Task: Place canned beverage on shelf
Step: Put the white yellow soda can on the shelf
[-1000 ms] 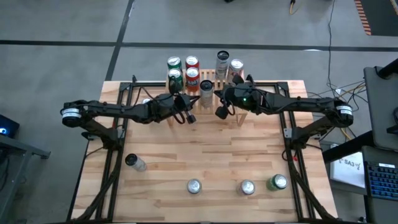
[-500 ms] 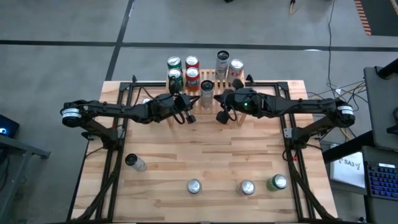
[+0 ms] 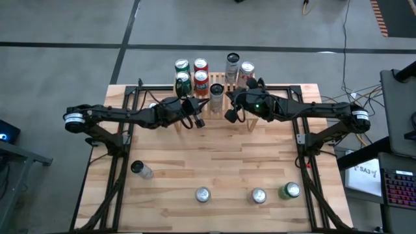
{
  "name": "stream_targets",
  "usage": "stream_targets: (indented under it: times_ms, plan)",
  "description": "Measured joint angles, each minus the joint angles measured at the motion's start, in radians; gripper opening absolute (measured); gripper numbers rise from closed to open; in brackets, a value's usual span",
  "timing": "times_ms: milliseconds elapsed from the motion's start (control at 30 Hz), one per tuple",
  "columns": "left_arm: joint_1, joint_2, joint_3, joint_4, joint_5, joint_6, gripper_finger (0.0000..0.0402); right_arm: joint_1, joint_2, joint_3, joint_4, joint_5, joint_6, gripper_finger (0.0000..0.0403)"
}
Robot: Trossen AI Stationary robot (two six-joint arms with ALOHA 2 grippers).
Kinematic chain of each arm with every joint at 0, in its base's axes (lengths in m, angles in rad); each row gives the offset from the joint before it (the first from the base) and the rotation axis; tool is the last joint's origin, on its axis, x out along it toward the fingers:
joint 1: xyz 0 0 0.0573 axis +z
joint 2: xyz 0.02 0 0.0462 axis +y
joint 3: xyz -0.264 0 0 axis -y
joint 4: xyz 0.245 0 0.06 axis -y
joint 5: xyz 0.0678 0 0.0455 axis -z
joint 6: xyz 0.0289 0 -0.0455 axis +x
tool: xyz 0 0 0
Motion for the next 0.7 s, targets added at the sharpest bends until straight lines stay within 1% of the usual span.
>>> stream_targets:
  times_ms: [200, 700]
  plan:
    - [0.002, 0.000, 0.000, 0.002, -0.001, 0.000, 0.0000, 0.003, 0.005, 0.000, 0.005, -0.068, 0.005, 0.0013]
    - [0.002, 0.000, 0.000, 0.009, 0.001, 0.000, 0.0000, 0.064, 0.006, 0.000, 0.004, -0.073, 0.012, 0.0013]
